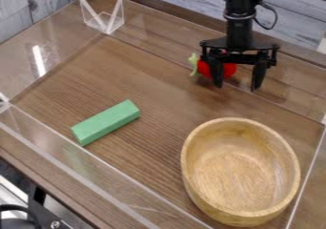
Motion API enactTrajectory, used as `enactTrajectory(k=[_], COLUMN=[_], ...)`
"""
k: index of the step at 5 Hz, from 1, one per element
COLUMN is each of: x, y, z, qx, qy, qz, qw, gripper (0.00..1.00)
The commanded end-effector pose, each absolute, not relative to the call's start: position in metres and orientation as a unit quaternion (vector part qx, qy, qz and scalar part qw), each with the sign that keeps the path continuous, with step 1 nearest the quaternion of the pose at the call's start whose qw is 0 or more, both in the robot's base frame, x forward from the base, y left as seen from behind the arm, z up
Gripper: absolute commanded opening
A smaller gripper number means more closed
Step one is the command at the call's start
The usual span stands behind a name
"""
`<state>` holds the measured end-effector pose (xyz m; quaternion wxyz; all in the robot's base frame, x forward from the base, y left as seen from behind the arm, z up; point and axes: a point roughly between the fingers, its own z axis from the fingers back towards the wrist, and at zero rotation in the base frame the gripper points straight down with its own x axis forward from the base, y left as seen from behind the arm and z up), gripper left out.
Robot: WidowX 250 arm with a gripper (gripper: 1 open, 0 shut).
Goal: Move the red object to the right side of the table
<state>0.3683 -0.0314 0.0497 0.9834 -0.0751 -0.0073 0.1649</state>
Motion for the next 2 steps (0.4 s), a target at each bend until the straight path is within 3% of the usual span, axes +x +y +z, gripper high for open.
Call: enactTrajectory(k=[1,2], x=[0.377,0.373], y=[-0.024,-0.037], z=[0.067,0.063], qx=[-0.076,-0.074], qy=[-0.041,-0.034], qz=[0.170,0.144], qw=[0.982,0.986], gripper=[1.00,0.00])
